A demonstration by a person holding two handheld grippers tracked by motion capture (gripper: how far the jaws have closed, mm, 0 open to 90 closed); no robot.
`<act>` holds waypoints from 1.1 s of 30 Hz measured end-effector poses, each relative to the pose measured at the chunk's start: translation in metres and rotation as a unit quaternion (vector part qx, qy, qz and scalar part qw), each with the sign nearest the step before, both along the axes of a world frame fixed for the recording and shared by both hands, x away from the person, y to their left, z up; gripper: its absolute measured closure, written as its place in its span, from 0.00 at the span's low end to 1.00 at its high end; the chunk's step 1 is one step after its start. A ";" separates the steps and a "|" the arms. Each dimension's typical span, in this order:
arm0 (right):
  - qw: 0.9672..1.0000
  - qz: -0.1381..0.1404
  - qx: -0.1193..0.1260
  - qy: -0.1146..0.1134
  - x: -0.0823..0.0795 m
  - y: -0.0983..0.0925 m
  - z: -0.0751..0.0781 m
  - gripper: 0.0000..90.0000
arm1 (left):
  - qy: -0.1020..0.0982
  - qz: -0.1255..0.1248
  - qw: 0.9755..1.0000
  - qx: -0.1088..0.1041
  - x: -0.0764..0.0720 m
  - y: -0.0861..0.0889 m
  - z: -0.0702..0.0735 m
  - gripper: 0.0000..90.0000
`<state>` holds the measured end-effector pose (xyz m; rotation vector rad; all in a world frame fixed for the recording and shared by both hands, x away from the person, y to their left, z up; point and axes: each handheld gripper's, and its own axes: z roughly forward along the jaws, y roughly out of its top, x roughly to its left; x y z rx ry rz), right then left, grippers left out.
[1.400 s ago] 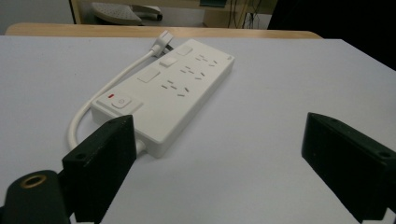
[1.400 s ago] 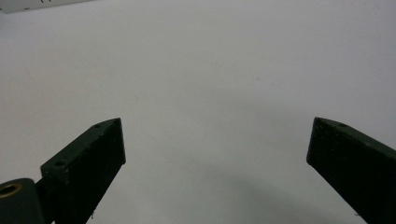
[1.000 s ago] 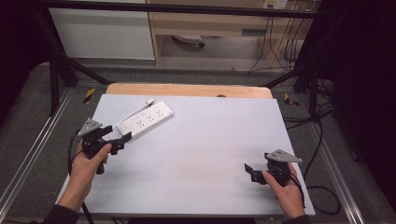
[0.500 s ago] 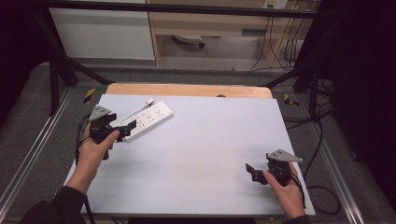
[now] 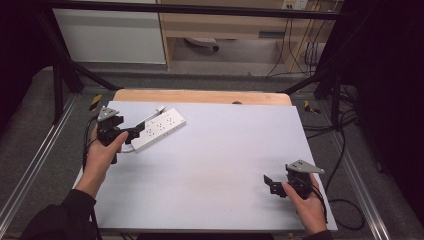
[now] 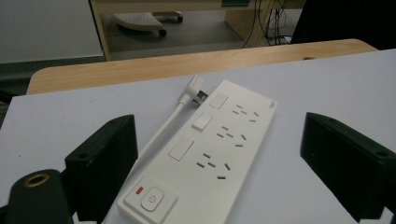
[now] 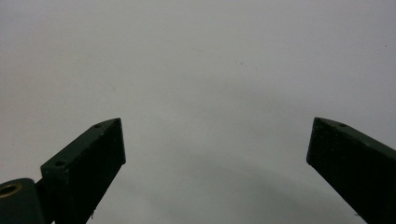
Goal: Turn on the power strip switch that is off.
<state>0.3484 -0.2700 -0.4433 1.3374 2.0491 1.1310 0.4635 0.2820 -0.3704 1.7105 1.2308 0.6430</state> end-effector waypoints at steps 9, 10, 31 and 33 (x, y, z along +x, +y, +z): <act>1.000 0.000 0.002 0.002 0.000 -0.001 0.000 0.05 | 0.002 0.009 1.000 0.000 0.007 -0.001 -0.004 0.13; 1.000 0.000 0.002 0.002 0.000 -0.001 0.000 0.05 | 0.002 0.009 1.000 0.000 0.007 -0.001 -0.004 0.13; 1.000 0.001 0.004 0.004 0.001 -0.002 0.000 0.06 | 0.000 0.037 0.999 0.009 0.031 -0.002 -0.004 0.15; 1.000 0.001 0.004 0.003 0.001 -0.003 0.000 0.06 | 0.000 0.039 0.999 0.008 0.033 -0.002 -0.005 0.15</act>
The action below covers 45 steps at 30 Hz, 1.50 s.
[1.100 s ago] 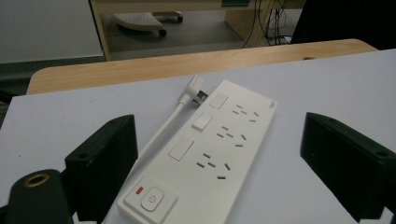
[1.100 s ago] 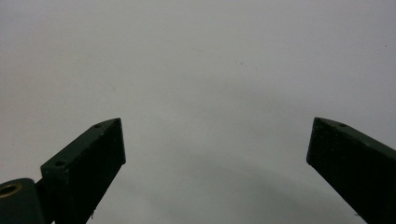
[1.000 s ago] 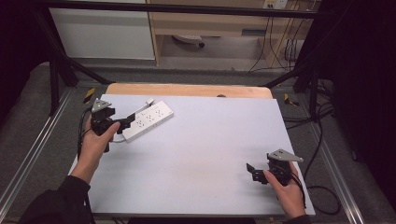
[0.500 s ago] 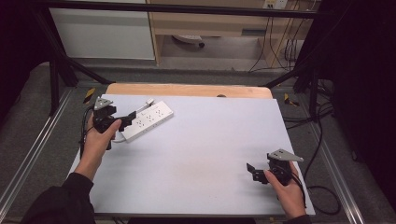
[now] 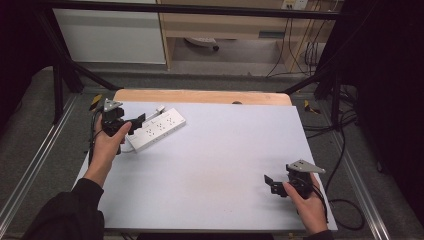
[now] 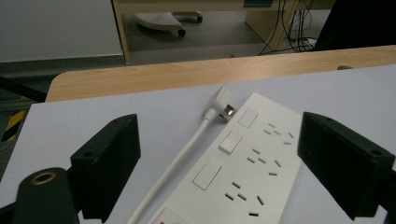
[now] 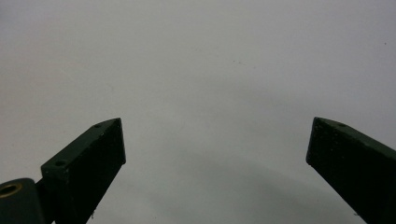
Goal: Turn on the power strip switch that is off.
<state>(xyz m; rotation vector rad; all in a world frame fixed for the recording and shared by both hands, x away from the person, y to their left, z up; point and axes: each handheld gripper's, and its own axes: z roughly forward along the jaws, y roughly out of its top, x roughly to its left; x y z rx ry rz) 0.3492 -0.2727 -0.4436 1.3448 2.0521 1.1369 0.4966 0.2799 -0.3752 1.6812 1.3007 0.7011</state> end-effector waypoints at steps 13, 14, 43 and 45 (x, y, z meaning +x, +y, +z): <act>1.000 0.001 0.000 0.002 0.001 0.001 -0.002 0.05 | -0.001 0.012 1.000 -0.002 0.008 0.000 -0.007 0.12; 1.000 0.000 0.001 0.002 0.001 0.001 -0.002 0.05 | -0.001 0.010 1.000 -0.001 0.009 0.000 -0.007 0.12; 1.000 0.006 0.001 0.003 0.001 0.003 -0.002 0.04 | 0.018 0.005 1.000 -0.012 0.023 -0.011 -0.022 0.12; 1.000 0.005 0.002 0.003 0.001 0.002 -0.002 0.04 | 0.020 0.005 1.000 -0.013 0.025 -0.011 -0.023 0.12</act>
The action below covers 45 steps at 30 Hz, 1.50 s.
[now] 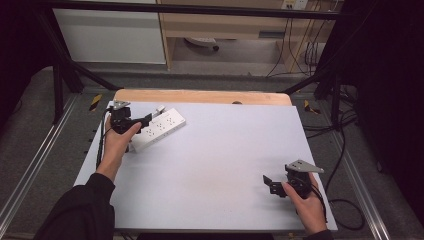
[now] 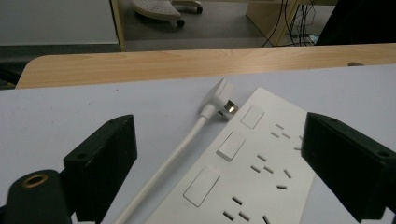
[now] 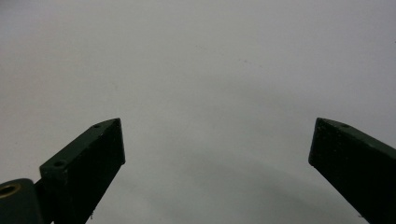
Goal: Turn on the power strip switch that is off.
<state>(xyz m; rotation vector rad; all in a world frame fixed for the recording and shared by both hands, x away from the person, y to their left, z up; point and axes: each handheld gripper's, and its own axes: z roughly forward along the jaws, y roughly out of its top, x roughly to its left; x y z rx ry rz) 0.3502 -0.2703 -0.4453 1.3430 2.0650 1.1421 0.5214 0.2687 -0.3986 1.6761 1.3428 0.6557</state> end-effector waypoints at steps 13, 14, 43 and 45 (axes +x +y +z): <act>1.000 0.001 -0.003 0.002 0.000 -0.002 0.001 0.05 | 0.027 -0.003 1.000 0.002 0.006 -0.006 -0.009 0.23; 1.000 0.003 -0.006 0.001 0.001 -0.002 0.000 0.05 | 0.029 -0.006 1.000 0.005 0.007 -0.007 -0.009 0.24; 1.000 0.009 -0.004 0.002 0.001 -0.001 0.001 0.06 | 0.038 -0.017 0.999 0.013 0.010 -0.008 -0.014 0.86; 1.000 0.008 -0.003 0.002 0.001 -0.001 0.001 0.05 | 0.039 -0.018 0.999 0.010 0.011 -0.007 -0.014 0.91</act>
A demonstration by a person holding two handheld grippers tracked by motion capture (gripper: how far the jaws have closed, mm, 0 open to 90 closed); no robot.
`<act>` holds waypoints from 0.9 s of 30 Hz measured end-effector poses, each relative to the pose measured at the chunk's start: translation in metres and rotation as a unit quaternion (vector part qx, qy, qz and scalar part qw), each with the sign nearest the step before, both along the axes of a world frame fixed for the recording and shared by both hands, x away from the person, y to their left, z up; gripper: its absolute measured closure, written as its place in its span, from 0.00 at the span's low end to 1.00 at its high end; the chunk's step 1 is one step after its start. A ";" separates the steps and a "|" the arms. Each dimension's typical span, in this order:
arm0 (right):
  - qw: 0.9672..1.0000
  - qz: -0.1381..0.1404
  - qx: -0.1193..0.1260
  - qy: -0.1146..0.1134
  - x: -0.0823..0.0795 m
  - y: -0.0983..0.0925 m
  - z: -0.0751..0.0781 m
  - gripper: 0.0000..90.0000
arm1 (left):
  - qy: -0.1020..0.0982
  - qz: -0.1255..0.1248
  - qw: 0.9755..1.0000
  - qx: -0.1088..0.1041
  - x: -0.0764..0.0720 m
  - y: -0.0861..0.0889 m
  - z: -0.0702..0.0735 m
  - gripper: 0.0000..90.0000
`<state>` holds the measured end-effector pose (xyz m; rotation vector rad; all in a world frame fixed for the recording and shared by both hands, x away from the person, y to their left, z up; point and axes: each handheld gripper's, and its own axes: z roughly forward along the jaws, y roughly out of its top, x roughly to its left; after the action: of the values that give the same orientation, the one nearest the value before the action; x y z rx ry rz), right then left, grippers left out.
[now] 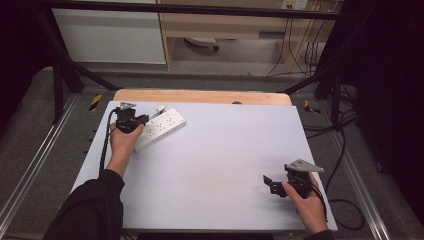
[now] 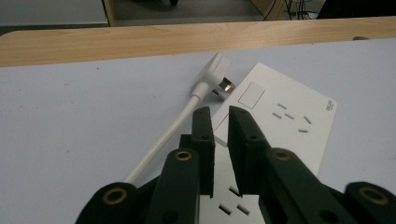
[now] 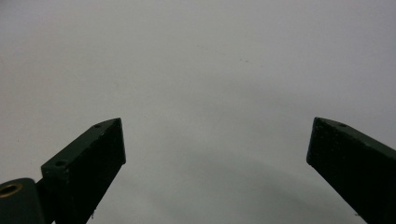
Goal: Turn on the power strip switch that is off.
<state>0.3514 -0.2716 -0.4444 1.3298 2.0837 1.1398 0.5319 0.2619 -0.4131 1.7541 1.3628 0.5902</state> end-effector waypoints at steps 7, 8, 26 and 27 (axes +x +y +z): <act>1.000 0.001 0.000 0.000 0.000 0.000 0.000 0.05 | 0.004 -0.003 1.000 0.008 0.000 0.000 -0.003 0.99; 1.000 0.001 0.000 0.001 0.000 0.000 0.000 0.05 | 0.004 -0.003 1.000 0.007 0.001 0.000 -0.003 1.00; 1.000 0.002 0.001 0.004 0.000 0.000 -0.001 0.06 | 0.018 -0.008 1.000 -0.017 0.008 -0.005 -0.011 1.00; 1.000 0.002 0.001 0.004 0.000 0.000 -0.001 0.06 | 0.020 -0.009 1.000 -0.018 0.009 -0.005 -0.012 1.00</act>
<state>0.3517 -0.2718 -0.4455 1.3336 2.0924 1.1399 0.5407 0.2566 -0.4251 1.7553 1.3747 0.5203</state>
